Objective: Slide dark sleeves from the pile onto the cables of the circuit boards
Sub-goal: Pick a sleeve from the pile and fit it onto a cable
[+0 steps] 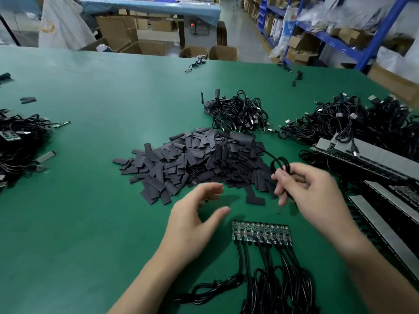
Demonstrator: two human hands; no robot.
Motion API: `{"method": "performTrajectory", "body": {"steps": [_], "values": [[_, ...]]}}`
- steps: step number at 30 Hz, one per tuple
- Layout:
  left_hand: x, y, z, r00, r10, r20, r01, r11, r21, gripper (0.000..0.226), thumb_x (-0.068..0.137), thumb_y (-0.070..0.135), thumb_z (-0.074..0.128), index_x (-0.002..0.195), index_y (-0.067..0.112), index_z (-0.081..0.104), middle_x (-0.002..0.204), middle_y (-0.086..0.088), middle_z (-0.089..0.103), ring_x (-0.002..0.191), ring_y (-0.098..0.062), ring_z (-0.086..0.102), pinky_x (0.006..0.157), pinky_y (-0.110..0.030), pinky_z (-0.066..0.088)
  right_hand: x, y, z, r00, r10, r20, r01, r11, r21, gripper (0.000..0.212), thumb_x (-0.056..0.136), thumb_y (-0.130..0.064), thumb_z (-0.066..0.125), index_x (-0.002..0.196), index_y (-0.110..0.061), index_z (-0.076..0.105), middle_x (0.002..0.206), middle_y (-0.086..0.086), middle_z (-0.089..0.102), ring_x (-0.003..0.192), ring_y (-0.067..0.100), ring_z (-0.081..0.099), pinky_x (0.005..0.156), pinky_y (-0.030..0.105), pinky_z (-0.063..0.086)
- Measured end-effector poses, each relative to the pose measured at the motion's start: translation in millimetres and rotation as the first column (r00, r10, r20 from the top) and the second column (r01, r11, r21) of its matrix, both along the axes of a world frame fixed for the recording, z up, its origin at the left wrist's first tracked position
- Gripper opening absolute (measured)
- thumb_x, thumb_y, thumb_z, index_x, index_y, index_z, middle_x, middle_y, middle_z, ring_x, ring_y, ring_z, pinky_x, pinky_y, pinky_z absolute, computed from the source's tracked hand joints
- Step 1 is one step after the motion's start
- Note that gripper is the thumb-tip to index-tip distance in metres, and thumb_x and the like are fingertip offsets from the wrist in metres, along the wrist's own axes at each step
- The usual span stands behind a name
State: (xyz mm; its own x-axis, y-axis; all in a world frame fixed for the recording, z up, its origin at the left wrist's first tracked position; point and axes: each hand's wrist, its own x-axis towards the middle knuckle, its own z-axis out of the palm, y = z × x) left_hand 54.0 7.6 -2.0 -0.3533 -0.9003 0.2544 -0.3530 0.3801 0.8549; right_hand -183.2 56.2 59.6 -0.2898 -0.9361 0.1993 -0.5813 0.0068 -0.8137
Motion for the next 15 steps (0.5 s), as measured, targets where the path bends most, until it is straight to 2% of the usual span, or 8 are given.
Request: {"method": "performTrajectory", "body": {"steps": [3, 5, 7, 8, 10, 12, 13, 15], "values": [[-1, 4, 1, 0.915, -0.108, 0.39, 0.177, 0.973, -0.147, 0.069, 0.083, 0.082, 0.052, 0.136, 0.039, 0.06, 0.137, 0.029, 0.052, 0.133, 0.007, 0.039, 0.111, -0.026, 0.032, -6, -51, 28, 0.99, -0.087, -0.109, 0.079, 0.994, -0.07, 0.023, 0.103, -0.027, 0.061, 0.083, -0.021, 0.071, 0.067, -0.007, 0.072, 0.048, 0.003, 0.064, 0.053, 0.008, 0.046], [-1, 5, 1, 0.86, -0.133, 0.493, 0.235, 0.96, -0.151, 0.085, 0.078, 0.095, 0.04, 0.142, 0.042, 0.055, 0.144, 0.031, 0.043, 0.138, 0.006, 0.029, 0.114, -0.028, 0.023, -11, -96, 43, 0.974, -0.139, -0.176, 0.127, 0.989, -0.077, 0.021, 0.104, -0.028, 0.06, 0.088, -0.019, 0.071, 0.07, -0.007, 0.072, 0.044, -0.002, 0.061, 0.051, 0.011, 0.048], [-1, 6, -1, 0.834, -0.148, 0.532, 0.263, 0.954, -0.147, 0.086, 0.075, 0.098, 0.037, 0.139, 0.045, 0.057, 0.147, 0.031, 0.039, 0.14, 0.005, 0.023, 0.117, -0.029, 0.017, -19, -146, 58, 0.954, -0.189, -0.234, 0.182, 0.982, -0.054, 0.024, 0.104, -0.031, 0.059, 0.093, -0.016, 0.073, 0.077, -0.004, 0.075, 0.048, 0.001, 0.064, 0.057, 0.022, 0.055], [-1, 6, -1, 0.825, -0.157, 0.544, 0.278, 0.949, -0.148, 0.083, 0.075, 0.098, 0.038, 0.137, 0.046, 0.058, 0.147, 0.03, 0.039, 0.14, 0.004, 0.023, 0.117, -0.028, 0.014, -22, -169, 66, 0.942, -0.202, -0.267, 0.201, 0.979, -0.03, 0.026, 0.104, -0.034, 0.059, 0.096, -0.014, 0.074, 0.082, 0.0, 0.077, 0.056, 0.006, 0.069, 0.063, 0.026, 0.057], [-2, 6, -3, 0.812, -0.165, 0.559, 0.298, 0.942, -0.154, 0.079, 0.075, 0.095, 0.043, 0.134, 0.046, 0.059, 0.146, 0.03, 0.04, 0.139, 0.004, 0.024, 0.117, -0.027, 0.012, -27, -208, 79, 0.92, -0.194, -0.339, 0.219, 0.975, 0.036, 0.033, 0.103, -0.041, 0.06, 0.109, -0.011, 0.074, 0.103, 0.008, 0.078, 0.087, 0.022, 0.076, 0.085, 0.035, 0.059], [-2, 6, -5, 0.809, -0.188, 0.557, 0.322, 0.935, -0.152, 0.074, 0.075, 0.092, 0.048, 0.131, 0.045, 0.059, 0.142, 0.03, 0.042, 0.137, 0.004, 0.026, 0.118, -0.027, 0.013, -29, -231, 87, 0.909, -0.153, -0.388, 0.217, 0.968, 0.125, 0.05, 0.103, -0.048, 0.058, 0.135, -0.01, 0.063, 0.136, 0.012, 0.066, 0.121, 0.031, 0.065, 0.104, 0.038, 0.049], [-2, 6, -5, 0.815, -0.206, 0.542, 0.333, 0.932, -0.146, 0.071, 0.076, 0.089, 0.052, 0.13, 0.044, 0.058, 0.139, 0.031, 0.043, 0.136, 0.005, 0.029, 0.118, -0.026, 0.014, -29, -235, 87, 0.908, -0.137, -0.397, 0.209, 0.967, 0.146, 0.056, 0.103, -0.05, 0.056, 0.143, -0.01, 0.056, 0.147, 0.011, 0.058, 0.13, 0.031, 0.058, 0.108, 0.039, 0.044], [-3, 6, -4, 0.847, -0.243, 0.473, 0.335, 0.934, -0.121, 0.06, 0.079, 0.08, 0.06, 0.126, 0.043, 0.057, 0.129, 0.03, 0.05, 0.128, 0.008, 0.037, 0.114, -0.022, 0.022, -26, -226, 83, 0.912, -0.107, -0.397, 0.163, 0.98, 0.111, 0.054, 0.105, -0.048, 0.053, 0.144, -0.011, 0.054, 0.147, 0.01, 0.056, 0.132, 0.028, 0.054, 0.109, 0.039, 0.042]]}}
